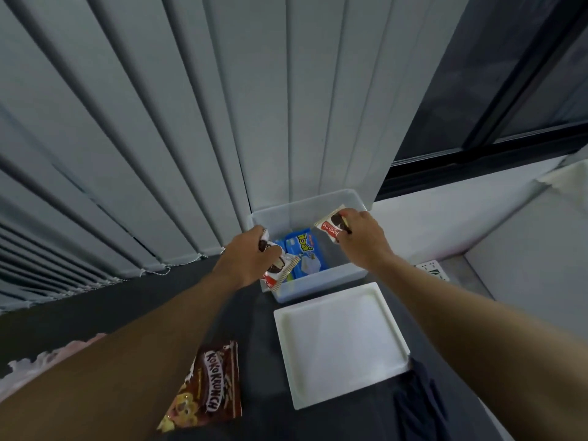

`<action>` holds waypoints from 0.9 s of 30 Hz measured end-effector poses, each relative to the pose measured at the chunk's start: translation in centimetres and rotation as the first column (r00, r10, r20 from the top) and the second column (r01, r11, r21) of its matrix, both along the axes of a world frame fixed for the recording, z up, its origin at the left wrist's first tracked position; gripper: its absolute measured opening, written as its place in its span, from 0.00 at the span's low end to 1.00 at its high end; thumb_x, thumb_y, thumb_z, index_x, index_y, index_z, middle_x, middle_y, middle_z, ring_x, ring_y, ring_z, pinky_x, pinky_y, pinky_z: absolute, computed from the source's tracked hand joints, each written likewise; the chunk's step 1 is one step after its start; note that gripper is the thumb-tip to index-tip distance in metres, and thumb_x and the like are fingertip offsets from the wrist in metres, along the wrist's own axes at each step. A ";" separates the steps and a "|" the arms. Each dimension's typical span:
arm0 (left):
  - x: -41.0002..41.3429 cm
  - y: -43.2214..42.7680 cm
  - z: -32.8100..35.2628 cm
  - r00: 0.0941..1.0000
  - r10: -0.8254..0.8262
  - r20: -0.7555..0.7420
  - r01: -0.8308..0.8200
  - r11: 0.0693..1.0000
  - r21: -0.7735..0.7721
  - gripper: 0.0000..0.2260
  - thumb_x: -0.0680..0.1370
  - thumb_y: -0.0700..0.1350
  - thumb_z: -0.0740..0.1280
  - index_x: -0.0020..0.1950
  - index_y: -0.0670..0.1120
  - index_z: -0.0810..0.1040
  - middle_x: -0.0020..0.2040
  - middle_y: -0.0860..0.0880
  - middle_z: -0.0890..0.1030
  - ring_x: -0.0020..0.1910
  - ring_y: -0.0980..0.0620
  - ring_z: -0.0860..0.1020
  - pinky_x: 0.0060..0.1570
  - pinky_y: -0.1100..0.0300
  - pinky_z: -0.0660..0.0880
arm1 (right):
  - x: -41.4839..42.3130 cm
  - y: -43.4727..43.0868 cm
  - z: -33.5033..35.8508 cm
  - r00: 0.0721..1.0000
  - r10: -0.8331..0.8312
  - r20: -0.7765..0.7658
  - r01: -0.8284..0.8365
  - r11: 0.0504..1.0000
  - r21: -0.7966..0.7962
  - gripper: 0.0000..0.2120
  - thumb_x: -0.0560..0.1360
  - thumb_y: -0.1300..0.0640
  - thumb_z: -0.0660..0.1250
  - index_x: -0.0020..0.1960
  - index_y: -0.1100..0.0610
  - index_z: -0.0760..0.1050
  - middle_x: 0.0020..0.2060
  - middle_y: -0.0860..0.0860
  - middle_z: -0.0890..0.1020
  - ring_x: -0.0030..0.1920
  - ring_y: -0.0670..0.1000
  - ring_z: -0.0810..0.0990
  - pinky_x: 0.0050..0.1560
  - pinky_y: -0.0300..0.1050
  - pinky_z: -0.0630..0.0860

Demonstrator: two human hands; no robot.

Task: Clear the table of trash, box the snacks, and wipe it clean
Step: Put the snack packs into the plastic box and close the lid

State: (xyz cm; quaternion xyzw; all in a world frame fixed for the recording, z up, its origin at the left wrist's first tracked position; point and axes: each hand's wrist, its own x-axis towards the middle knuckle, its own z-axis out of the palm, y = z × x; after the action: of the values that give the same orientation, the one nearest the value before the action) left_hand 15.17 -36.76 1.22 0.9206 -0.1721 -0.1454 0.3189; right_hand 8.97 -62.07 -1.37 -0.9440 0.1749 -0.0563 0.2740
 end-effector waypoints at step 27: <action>1.2 -1.5 -1.4 0.965 -0.167 0.201 0.127 0.972 0.196 0.11 0.76 0.55 0.66 0.52 0.50 0.73 0.45 0.50 0.80 0.40 0.49 0.80 0.40 0.48 0.81 | 1.9 -1.9 -1.3 0.987 0.081 0.137 -0.046 0.968 -0.246 0.19 0.80 0.54 0.62 0.70 0.55 0.69 0.66 0.52 0.75 0.65 0.53 0.73 0.64 0.49 0.72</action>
State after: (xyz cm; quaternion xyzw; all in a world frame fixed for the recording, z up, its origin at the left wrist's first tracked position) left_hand 16.40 -38.27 -0.19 0.9408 -0.2599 -0.0830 0.2013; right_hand 10.86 -64.00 -2.64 -0.9688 0.1158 -0.1374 0.1704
